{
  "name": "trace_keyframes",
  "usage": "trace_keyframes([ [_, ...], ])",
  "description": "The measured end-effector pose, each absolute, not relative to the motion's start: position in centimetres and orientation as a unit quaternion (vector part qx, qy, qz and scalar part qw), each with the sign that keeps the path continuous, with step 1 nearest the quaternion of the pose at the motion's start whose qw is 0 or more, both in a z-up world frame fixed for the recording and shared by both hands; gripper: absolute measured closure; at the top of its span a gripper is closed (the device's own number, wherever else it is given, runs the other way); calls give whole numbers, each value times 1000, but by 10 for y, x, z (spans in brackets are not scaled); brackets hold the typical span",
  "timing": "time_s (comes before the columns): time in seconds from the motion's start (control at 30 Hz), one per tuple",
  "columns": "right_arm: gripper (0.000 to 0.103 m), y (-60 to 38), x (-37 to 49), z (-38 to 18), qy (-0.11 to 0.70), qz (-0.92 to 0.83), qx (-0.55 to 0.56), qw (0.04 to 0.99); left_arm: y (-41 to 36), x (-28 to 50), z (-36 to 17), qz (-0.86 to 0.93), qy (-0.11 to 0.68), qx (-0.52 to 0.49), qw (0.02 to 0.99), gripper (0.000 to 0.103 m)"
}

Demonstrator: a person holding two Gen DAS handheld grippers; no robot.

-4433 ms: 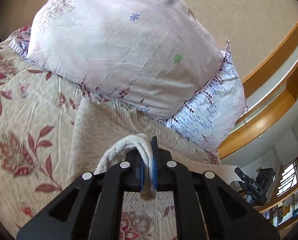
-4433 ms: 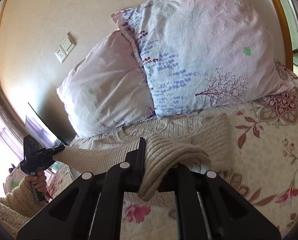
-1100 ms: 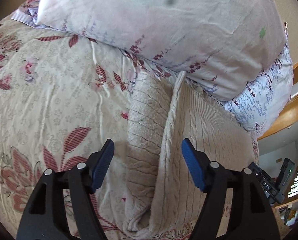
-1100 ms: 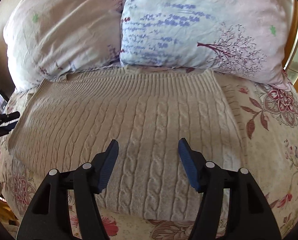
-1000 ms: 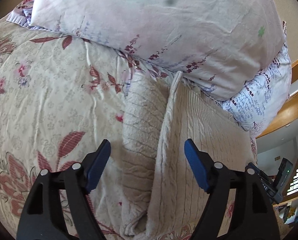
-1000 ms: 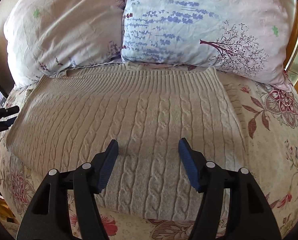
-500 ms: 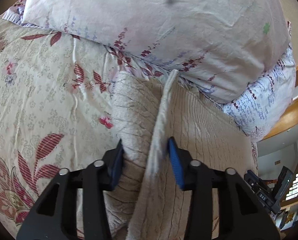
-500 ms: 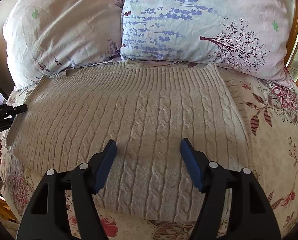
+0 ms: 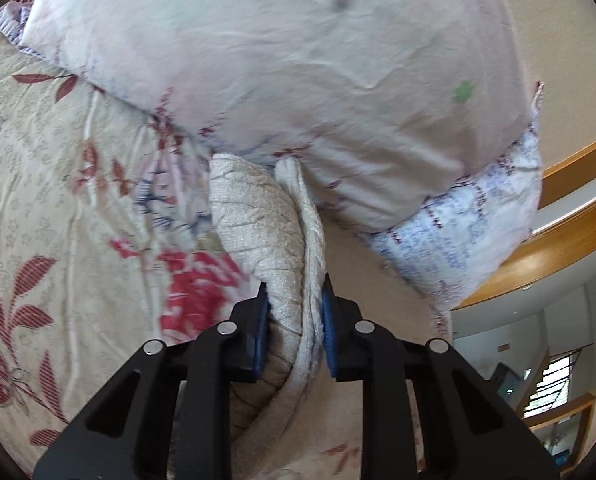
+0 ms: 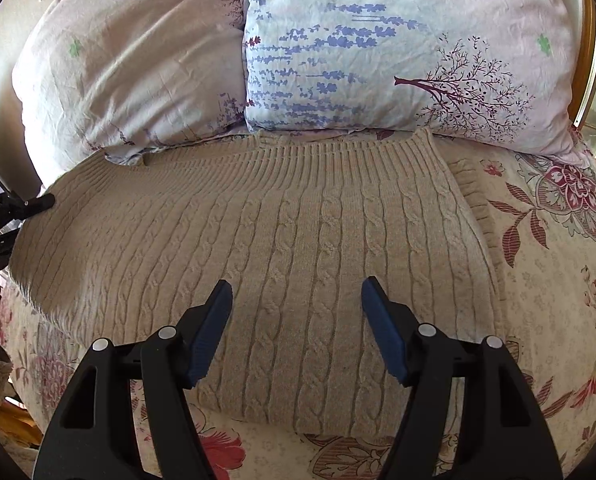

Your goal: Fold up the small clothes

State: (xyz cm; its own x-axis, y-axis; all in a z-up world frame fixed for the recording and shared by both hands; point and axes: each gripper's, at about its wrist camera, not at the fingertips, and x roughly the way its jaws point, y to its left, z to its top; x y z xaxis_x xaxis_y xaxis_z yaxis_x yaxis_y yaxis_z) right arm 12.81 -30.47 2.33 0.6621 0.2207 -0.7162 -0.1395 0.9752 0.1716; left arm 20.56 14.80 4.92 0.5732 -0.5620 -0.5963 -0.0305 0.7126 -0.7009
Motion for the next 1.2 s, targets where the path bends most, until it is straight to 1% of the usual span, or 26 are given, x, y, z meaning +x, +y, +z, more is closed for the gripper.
trace_keyframes([
  [0.23, 35, -309, 124, 32, 388, 124, 78, 910, 105, 209, 84, -224, 405, -363, 809, 82],
  [0.4, 34, -319, 119, 39, 383, 144, 107, 906, 51, 216, 97, -268, 403, -366, 795, 82],
  [0.5, 34, -331, 116, 40, 382, 156, 140, 900, 15, 221, 84, -282, 420, -372, 779, 82],
  [0.67, 34, -358, 118, 37, 392, 178, 213, 877, -40, 227, 45, -287, 460, -383, 748, 82],
  [0.77, 34, -370, 127, 35, 401, 214, 275, 847, -57, 228, 24, -276, 483, -373, 742, 81],
  [0.83, 34, -373, 135, 33, 411, 237, 312, 823, -62, 228, 19, -276, 488, -374, 739, 78],
  [0.93, 33, -373, 150, 22, 440, 262, 369, 775, -60, 225, 27, -300, 476, -379, 735, 68],
  [0.97, 33, -371, 155, 18, 448, 267, 380, 764, -56, 224, 31, -311, 471, -384, 731, 57],
  [1.0, 33, -369, 161, 15, 456, 273, 390, 752, -52, 221, 36, -312, 463, -385, 735, 49],
  [1.1, 33, -362, 168, 7, 478, 282, 404, 727, -29, 209, 50, -282, 437, -362, 774, 40],
  [1.2, 34, -355, 168, 3, 496, 267, 381, 733, -1, 198, 54, -218, 424, -325, 817, 36],
])
